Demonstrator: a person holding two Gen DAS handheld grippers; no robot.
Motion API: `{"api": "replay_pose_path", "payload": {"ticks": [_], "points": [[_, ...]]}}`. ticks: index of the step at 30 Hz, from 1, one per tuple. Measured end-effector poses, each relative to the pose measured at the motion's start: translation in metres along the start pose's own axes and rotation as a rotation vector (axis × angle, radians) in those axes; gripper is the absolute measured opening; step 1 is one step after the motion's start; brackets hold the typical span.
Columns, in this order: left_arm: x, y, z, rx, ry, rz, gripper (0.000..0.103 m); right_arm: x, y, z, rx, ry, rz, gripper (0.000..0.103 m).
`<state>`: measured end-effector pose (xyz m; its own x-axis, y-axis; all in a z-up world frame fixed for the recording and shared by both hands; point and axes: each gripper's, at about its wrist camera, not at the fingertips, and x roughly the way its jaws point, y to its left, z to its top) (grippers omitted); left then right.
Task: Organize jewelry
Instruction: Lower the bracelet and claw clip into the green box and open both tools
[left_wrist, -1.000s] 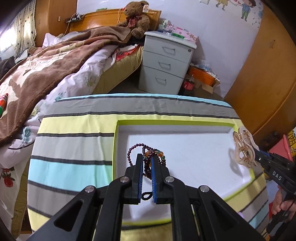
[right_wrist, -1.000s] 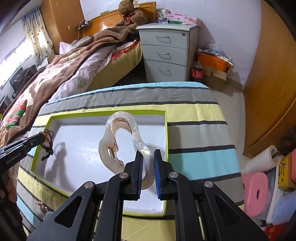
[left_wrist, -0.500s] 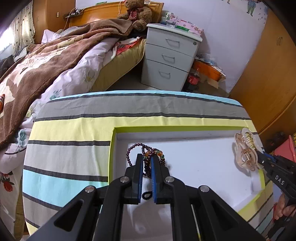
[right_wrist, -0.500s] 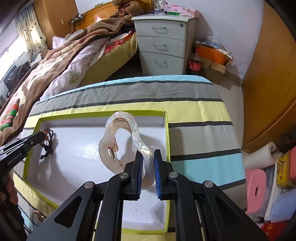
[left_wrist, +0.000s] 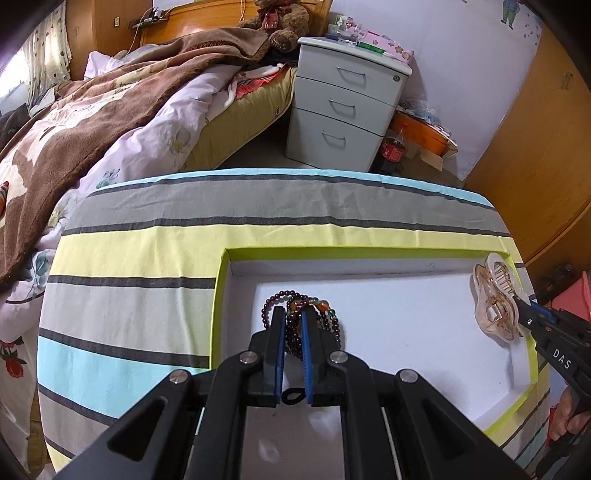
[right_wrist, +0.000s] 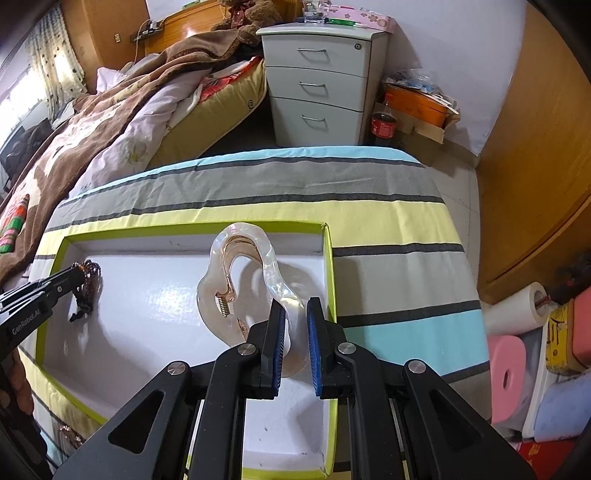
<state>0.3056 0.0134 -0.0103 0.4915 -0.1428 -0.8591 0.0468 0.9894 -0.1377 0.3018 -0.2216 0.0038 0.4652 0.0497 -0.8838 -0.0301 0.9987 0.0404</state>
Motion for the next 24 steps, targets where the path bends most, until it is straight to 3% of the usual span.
{"api": "replay_pose_path", "payload": {"ticks": [9,12,18,24], "points": [[0.002,0.004,0.001,-0.016,0.014,-0.004,0.01,0.0,0.002,0.001,0.0,0.002,-0.001,0.015],[0.002,0.005,0.001,-0.019,0.014,-0.011,0.02,-0.002,0.002,0.002,-0.003,-0.008,0.001,0.017],[-0.003,0.005,-0.001,-0.029,0.0,-0.018,0.036,-0.01,0.004,0.003,0.002,-0.037,0.019,0.031],[-0.011,0.006,-0.003,-0.031,-0.007,-0.029,0.045,-0.024,0.004,-0.001,0.003,-0.074,0.029,0.031]]}}
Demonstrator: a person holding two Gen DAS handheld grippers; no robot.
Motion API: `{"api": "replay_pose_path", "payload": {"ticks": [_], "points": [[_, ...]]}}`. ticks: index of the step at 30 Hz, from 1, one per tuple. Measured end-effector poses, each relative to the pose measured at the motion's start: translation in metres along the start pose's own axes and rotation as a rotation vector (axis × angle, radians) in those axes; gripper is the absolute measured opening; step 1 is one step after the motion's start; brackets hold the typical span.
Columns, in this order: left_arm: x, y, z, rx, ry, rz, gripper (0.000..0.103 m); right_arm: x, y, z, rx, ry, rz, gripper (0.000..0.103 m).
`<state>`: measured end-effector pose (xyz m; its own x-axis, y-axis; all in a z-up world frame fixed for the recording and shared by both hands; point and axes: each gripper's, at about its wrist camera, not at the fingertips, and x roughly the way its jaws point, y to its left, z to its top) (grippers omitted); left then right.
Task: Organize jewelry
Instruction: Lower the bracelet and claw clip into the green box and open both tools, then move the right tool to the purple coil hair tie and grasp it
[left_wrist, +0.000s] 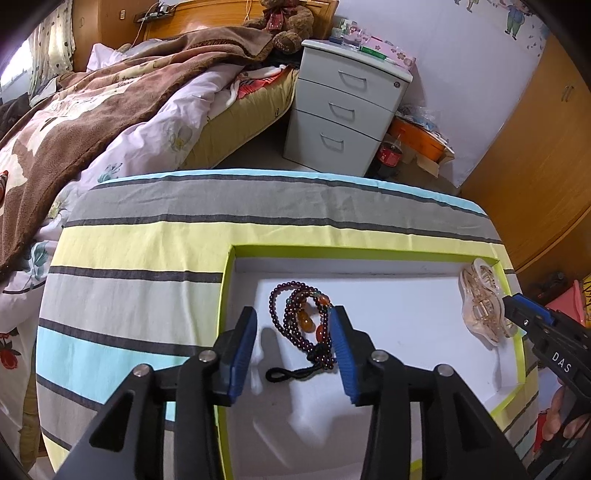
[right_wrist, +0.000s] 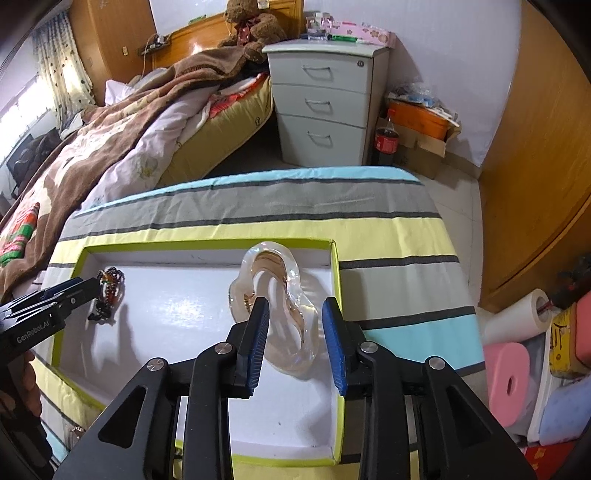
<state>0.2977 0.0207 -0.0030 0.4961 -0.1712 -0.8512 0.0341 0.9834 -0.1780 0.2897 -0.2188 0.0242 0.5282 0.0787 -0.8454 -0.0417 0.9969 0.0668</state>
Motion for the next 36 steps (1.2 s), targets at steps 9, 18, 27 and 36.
{"api": "replay_pose_path", "payload": {"ticks": [9,18,27,36], "points": [[-0.035,-0.007,-0.019,0.034,-0.06,-0.012,0.055,-0.038,0.004,-0.02,-0.008,-0.101,0.035,0.032],[-0.078,-0.005,-0.051,0.036,-0.128,-0.021,0.059,-0.07,0.0,-0.052,0.0,-0.166,0.064,0.032],[-0.106,0.007,-0.092,0.003,-0.161,-0.049,0.063,-0.086,-0.008,-0.1,-0.007,-0.206,0.068,0.032],[-0.12,0.027,-0.132,-0.047,-0.161,-0.058,0.065,-0.079,-0.016,-0.138,-0.009,-0.163,0.074,0.032]]}}
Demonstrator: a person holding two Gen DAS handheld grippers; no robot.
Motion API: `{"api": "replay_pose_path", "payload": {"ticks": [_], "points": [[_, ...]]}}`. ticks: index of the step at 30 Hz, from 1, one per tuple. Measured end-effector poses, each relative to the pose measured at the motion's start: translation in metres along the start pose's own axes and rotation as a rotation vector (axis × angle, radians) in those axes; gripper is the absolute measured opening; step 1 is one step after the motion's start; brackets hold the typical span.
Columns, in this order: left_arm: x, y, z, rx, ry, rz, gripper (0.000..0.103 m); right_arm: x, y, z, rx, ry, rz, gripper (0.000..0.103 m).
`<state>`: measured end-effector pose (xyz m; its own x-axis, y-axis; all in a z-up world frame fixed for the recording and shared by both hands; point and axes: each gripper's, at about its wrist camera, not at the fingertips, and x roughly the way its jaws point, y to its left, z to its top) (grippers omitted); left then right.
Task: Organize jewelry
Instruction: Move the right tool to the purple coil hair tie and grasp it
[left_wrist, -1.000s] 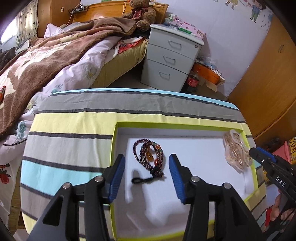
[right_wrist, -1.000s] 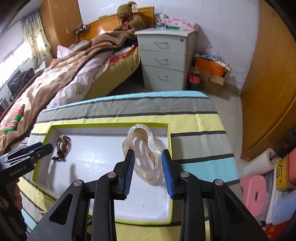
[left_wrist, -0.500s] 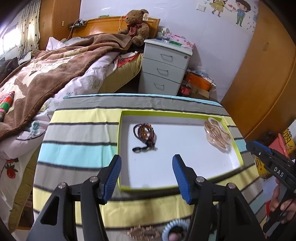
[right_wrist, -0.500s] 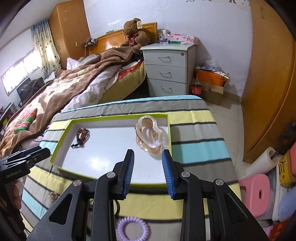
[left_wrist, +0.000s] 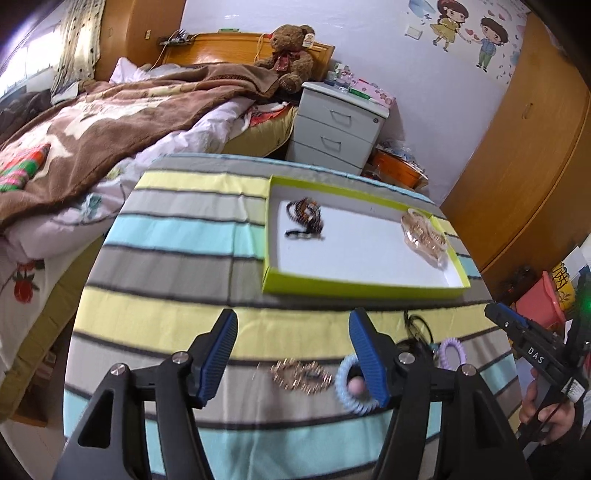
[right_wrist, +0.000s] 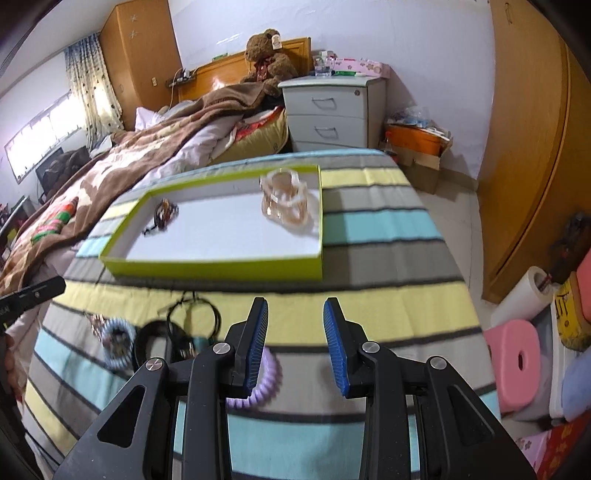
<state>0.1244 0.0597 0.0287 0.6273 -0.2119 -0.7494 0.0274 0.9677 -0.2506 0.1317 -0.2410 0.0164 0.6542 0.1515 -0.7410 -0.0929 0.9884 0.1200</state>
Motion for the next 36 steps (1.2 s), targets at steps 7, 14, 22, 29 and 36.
{"api": "replay_pose_path", "payload": {"ticks": [7,14,22,29,36], "points": [[-0.005,0.017,-0.026,-0.021,0.01,0.005,0.065,0.007,0.004,-0.02,-0.038,0.033,0.006,0.032],[-0.007,0.029,-0.04,-0.034,0.017,0.007,0.065,0.016,0.012,-0.027,-0.073,0.077,0.006,0.039],[-0.003,0.035,-0.047,-0.036,0.03,0.006,0.065,0.025,0.019,-0.03,-0.105,0.11,-0.012,0.042],[0.003,0.036,-0.049,-0.037,0.045,0.013,0.065,0.025,0.025,-0.033,-0.142,0.096,-0.043,0.041],[0.01,0.034,-0.046,-0.018,0.057,0.029,0.065,0.023,0.023,-0.035,-0.137,0.081,-0.039,0.011]]}}
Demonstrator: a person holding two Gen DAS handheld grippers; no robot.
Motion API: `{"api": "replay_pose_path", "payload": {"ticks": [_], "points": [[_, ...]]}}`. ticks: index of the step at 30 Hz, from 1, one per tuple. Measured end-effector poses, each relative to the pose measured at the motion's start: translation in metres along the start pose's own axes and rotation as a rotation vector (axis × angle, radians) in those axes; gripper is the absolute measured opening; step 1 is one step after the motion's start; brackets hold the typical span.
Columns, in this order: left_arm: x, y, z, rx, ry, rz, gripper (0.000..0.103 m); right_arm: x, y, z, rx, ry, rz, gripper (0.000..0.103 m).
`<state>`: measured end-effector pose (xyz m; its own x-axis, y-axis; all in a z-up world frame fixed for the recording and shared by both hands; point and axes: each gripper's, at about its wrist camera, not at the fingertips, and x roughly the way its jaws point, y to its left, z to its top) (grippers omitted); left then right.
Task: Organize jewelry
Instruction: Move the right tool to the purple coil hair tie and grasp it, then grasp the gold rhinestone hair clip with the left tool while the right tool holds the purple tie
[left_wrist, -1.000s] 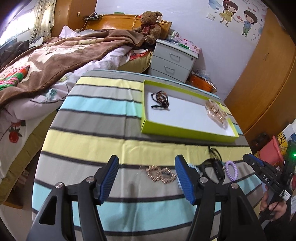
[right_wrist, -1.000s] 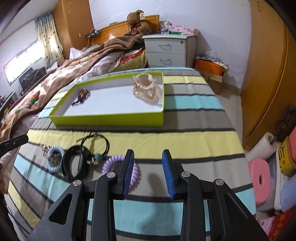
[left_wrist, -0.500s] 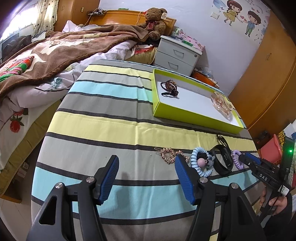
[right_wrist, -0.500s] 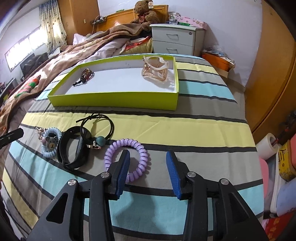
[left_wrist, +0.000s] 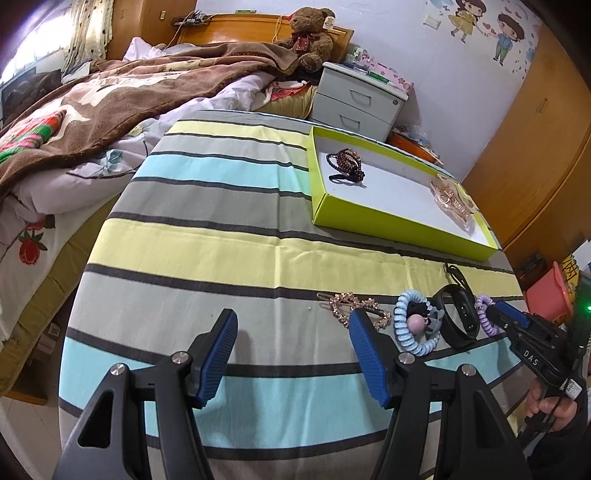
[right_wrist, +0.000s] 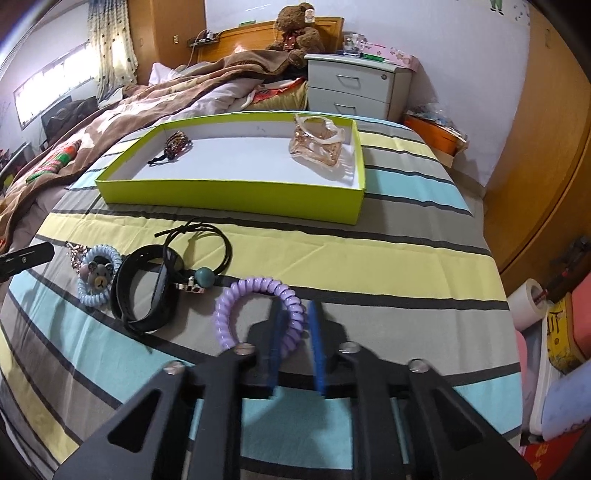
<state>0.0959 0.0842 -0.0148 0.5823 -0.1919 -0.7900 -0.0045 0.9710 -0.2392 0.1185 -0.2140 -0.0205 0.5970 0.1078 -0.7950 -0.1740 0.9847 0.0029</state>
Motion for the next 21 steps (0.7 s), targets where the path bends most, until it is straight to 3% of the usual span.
{"api": "replay_pose_path", "payload": {"ticks": [12,21], "points": [[0.024,-0.014,0.02,0.058,0.017,0.007,0.065,-0.025,-0.024,-0.007,0.1,-0.065,-0.017,0.01],[0.029,-0.019,0.016,0.1,0.045,0.082,0.065,-0.036,-0.026,-0.009,0.124,-0.095,0.004,0.01]]}}
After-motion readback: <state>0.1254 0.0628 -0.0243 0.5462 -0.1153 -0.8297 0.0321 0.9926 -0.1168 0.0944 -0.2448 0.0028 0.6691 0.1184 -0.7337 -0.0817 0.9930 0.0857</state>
